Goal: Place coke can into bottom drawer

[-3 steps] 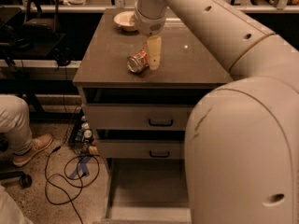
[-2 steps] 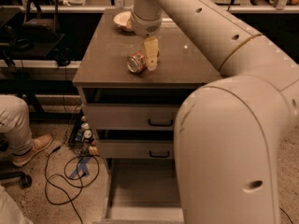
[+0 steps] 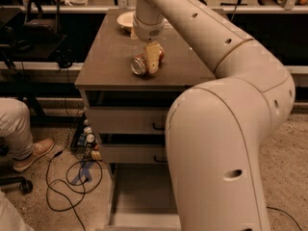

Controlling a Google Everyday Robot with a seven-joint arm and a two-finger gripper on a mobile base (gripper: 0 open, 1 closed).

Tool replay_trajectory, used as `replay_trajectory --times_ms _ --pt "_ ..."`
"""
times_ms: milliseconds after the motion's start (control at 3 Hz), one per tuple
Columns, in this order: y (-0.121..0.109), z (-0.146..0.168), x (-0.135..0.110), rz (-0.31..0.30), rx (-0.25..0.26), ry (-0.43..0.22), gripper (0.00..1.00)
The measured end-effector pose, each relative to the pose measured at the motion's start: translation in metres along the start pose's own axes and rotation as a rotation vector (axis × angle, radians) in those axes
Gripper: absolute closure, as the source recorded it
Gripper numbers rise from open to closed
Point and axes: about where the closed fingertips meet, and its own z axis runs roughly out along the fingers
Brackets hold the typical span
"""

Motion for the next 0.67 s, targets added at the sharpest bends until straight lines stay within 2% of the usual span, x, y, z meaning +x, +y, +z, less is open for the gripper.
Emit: replay_trajectory --times_ms 333,667 --pt "0.0024 0.0052 0.0048 0.011 -0.013 -0.002 0.49" --pt "0.0061 0.0067 0.0076 0.021 -0.018 -0.004 0.72"
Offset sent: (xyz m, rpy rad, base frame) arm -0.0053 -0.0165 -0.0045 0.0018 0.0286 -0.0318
